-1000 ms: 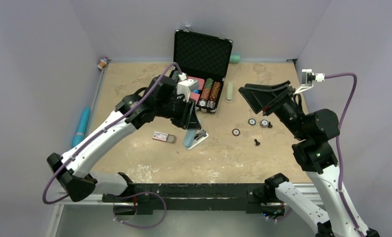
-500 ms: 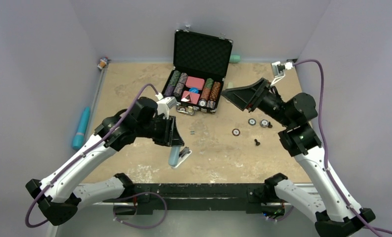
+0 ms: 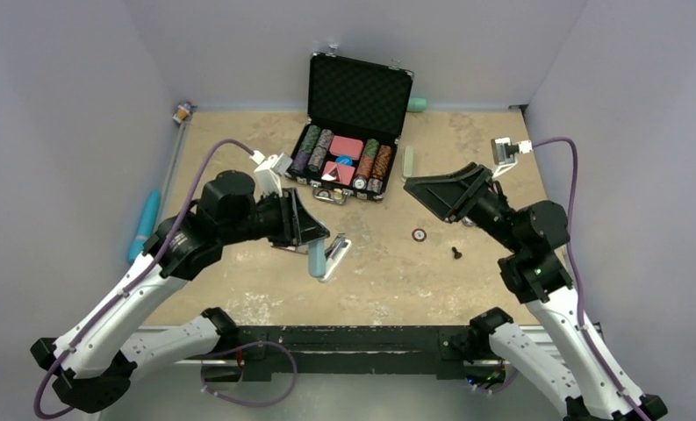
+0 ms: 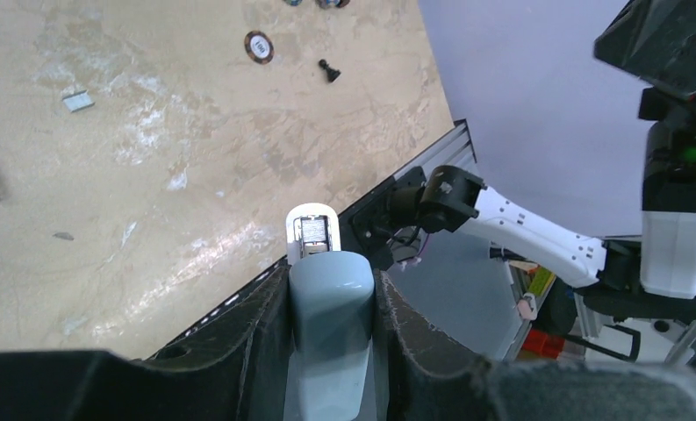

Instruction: Unload the staples from the stapler

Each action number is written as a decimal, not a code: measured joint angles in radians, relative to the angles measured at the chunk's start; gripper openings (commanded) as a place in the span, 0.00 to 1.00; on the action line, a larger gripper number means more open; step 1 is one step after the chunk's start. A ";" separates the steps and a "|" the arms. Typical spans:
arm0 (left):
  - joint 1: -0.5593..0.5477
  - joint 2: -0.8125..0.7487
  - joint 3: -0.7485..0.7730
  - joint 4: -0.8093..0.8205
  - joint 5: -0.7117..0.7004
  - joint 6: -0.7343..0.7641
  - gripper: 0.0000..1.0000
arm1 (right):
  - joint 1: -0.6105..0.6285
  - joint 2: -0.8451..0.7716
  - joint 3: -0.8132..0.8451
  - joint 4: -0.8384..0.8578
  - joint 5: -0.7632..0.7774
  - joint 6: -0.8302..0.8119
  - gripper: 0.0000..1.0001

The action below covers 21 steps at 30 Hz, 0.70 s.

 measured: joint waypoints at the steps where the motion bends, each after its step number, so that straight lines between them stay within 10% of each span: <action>1: 0.000 0.014 0.027 -0.004 -0.005 -0.006 0.00 | 0.000 0.002 -0.003 0.030 -0.012 0.011 0.83; 21: 0.252 0.128 0.250 0.230 0.229 -0.220 0.00 | 0.005 0.112 -0.098 0.291 -0.124 0.106 0.99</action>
